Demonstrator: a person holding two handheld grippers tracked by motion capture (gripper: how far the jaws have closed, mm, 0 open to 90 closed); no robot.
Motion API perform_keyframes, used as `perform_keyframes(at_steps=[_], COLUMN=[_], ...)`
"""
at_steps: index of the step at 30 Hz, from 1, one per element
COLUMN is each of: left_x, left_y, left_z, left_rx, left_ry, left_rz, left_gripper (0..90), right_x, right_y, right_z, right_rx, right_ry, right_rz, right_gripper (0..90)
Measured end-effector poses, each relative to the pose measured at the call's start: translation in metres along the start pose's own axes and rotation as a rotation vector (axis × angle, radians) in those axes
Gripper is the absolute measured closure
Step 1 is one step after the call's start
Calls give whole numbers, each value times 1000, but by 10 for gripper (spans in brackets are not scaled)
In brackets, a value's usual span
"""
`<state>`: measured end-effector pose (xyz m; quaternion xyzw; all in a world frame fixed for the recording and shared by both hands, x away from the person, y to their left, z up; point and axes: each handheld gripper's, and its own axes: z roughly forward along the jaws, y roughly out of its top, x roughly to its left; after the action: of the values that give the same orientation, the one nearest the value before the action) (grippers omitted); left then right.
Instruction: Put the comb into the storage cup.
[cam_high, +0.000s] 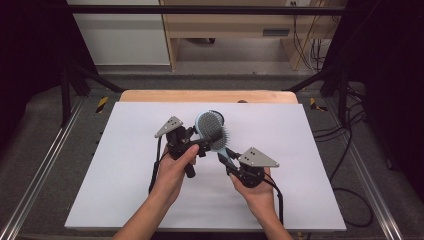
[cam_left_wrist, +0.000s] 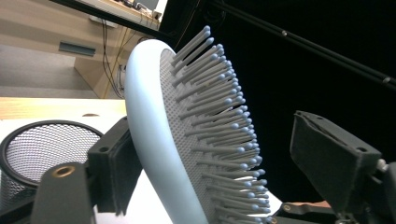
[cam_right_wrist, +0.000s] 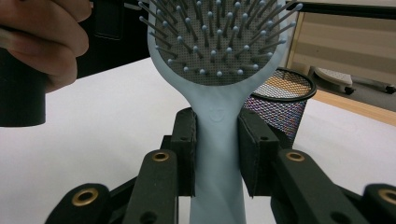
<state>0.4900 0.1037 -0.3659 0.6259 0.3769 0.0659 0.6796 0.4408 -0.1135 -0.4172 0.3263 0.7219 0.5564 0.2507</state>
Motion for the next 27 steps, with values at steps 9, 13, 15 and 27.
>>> perform_keyframes(at_steps=[9,13,15,27], left_x=[1,2,3,3], left_y=[-1,-1,-1,-4], left_z=[1,2,2,5], left_rx=[12,13,16,20], left_ry=[-2,6,14,40], left_rz=[-43,-68,-68,-97], left_gripper=[259,309,336,411], right_x=[0,-1,-2,-3], right_y=[-1,-1,-1,-3], right_z=[1,1,1,2], right_rx=[0,-1,-1,6], right_ry=[-1,1,0,6], right_rz=[4,10,12,25], right_gripper=[699,698,698,698])
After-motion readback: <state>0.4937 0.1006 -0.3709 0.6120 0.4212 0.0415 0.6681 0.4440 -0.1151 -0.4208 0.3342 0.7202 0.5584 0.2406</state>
